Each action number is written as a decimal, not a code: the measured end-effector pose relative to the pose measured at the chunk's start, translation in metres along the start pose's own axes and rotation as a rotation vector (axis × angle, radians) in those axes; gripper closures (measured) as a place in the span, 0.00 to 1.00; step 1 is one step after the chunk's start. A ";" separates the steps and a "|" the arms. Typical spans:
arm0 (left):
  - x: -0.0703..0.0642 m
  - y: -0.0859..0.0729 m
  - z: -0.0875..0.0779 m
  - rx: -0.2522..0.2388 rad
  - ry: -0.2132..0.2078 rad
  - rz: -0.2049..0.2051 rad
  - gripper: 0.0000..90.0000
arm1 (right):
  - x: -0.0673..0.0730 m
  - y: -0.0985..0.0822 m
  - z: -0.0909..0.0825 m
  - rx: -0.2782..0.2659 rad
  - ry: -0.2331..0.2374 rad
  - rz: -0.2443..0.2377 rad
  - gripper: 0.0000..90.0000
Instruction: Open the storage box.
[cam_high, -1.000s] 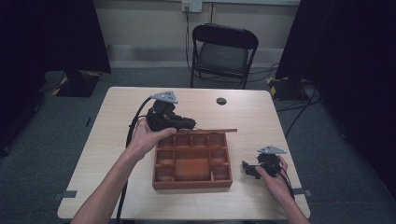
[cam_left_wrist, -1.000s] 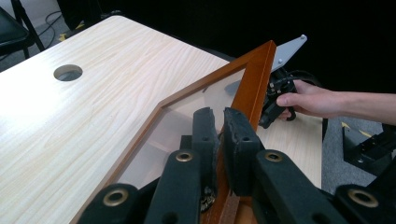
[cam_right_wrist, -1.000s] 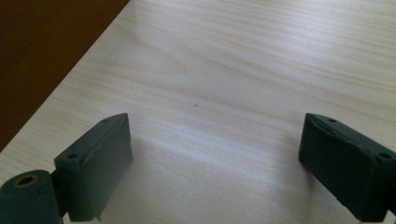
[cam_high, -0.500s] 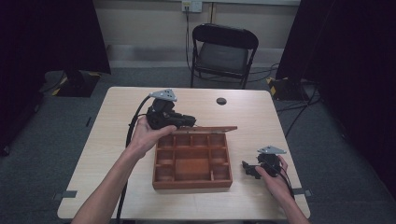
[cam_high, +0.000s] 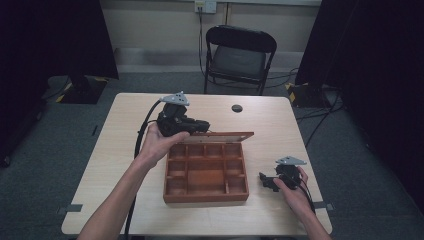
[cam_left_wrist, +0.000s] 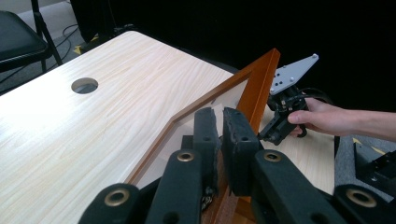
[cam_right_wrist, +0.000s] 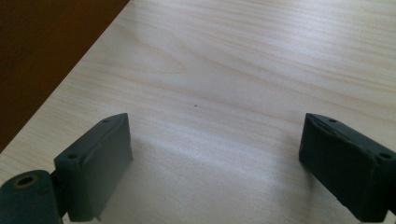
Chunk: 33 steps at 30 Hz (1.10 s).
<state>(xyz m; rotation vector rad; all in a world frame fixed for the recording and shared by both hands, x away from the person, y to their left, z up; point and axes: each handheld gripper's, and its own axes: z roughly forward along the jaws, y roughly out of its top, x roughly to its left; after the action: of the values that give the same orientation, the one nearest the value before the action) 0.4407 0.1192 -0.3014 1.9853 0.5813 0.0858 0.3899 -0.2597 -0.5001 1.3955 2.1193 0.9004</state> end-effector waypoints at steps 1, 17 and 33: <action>0.000 0.000 0.000 0.000 -0.002 -0.001 0.94 | 0.000 0.000 0.000 0.000 0.000 0.000 0.10; 0.000 -0.001 -0.001 0.000 -0.003 0.004 0.94 | 0.000 0.000 0.000 0.000 0.001 0.000 0.10; 0.000 -0.001 -0.001 0.003 0.000 0.004 0.94 | 0.000 0.000 0.000 0.000 0.000 0.000 0.10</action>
<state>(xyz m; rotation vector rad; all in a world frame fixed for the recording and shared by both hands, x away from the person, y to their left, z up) 0.4404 0.1199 -0.3016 1.9896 0.5775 0.0875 0.3900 -0.2597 -0.5000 1.3957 2.1199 0.9003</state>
